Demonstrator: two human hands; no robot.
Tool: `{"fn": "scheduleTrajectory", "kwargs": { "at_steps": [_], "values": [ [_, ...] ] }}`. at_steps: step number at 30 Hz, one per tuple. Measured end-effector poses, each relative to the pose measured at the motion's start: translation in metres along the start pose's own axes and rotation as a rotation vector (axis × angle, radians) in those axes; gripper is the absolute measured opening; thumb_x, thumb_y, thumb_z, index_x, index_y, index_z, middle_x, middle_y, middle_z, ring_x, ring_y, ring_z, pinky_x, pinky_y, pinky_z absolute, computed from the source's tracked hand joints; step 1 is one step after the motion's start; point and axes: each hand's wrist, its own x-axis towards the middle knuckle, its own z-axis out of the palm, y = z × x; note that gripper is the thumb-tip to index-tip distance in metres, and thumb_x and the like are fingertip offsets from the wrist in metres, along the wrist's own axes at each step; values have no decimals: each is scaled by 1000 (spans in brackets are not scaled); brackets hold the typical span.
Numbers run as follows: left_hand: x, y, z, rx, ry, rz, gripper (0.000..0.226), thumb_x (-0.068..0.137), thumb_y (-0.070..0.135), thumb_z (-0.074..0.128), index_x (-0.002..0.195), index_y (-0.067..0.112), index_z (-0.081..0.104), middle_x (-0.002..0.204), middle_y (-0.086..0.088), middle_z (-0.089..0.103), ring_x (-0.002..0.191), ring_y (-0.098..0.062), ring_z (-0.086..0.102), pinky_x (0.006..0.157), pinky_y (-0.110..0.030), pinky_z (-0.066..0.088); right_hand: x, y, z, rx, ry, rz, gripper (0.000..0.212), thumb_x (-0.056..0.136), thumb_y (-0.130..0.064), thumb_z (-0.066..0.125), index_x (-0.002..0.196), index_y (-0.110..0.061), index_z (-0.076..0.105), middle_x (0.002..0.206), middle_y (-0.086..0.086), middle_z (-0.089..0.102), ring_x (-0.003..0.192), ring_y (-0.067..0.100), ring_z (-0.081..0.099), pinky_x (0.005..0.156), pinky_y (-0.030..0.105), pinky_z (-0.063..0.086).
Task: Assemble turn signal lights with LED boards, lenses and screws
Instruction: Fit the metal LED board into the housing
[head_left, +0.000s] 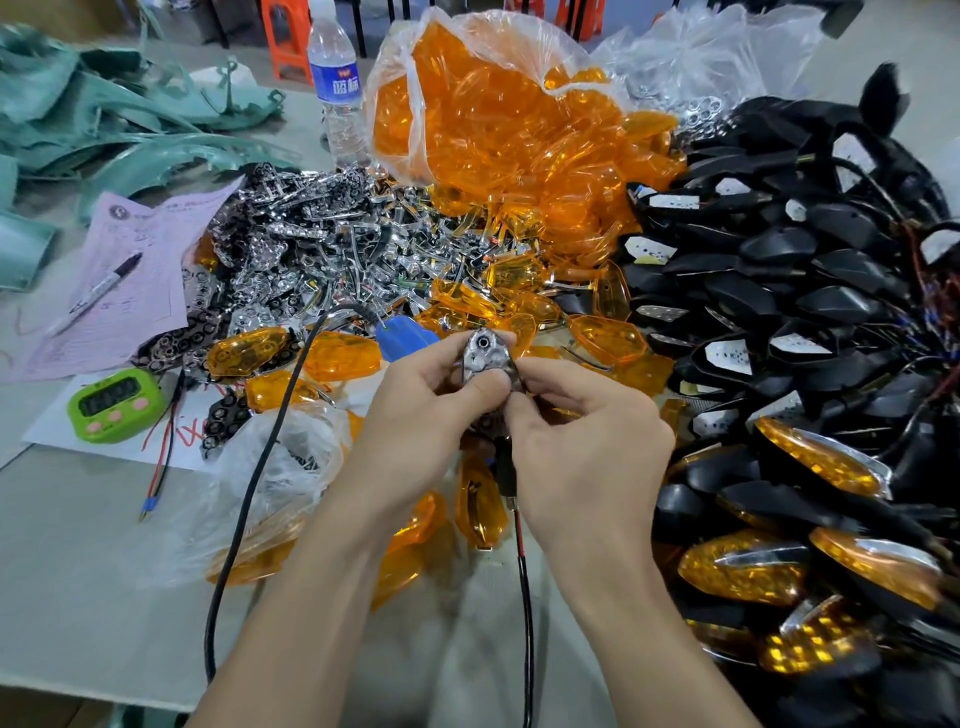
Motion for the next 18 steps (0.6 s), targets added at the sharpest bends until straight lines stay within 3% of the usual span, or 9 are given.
{"fn": "scheduleTrajectory", "kwargs": {
  "at_steps": [5, 10, 13, 16, 18],
  "values": [
    [2, 0, 0, -32, 97, -31, 28, 97, -1, 65, 114, 18, 76, 83, -3, 72, 60, -10, 60, 45, -19, 46, 6, 11, -3, 81, -93, 38, 41, 79, -36, 79, 119, -30, 75, 109, -13, 77, 100, 3, 73, 88, 38, 63],
    [2, -3, 1, -74, 122, -35, 33, 94, -6, 65, 108, 22, 77, 76, 1, 70, 54, -8, 55, 39, -18, 39, 5, 16, -1, 144, -246, 71, 38, 92, -26, 76, 129, -25, 71, 121, -5, 75, 111, 12, 72, 96, 43, 60],
    [0, -4, 3, -34, 100, -15, 33, 95, -1, 66, 106, 28, 79, 80, 5, 70, 63, -7, 58, 46, -19, 46, 3, 16, -2, 196, -218, 89, 36, 90, -25, 77, 126, -23, 73, 117, -3, 77, 108, 15, 74, 94, 45, 60],
    [-2, -4, 1, 3, -37, 6, 25, 94, 16, 67, 101, 37, 79, 93, 4, 73, 86, -9, 67, 77, -28, 59, 1, 12, -4, 231, -159, 89, 36, 86, -30, 77, 120, -21, 76, 112, 0, 78, 103, 18, 75, 91, 48, 62],
    [-2, -5, 1, 52, -54, 1, 20, 91, 25, 64, 103, 34, 77, 94, 6, 76, 89, -8, 69, 82, -31, 58, 1, 10, -5, 262, -137, 88, 35, 86, -28, 77, 120, -20, 76, 112, -1, 79, 103, 16, 75, 91, 47, 62]
  ]
}}
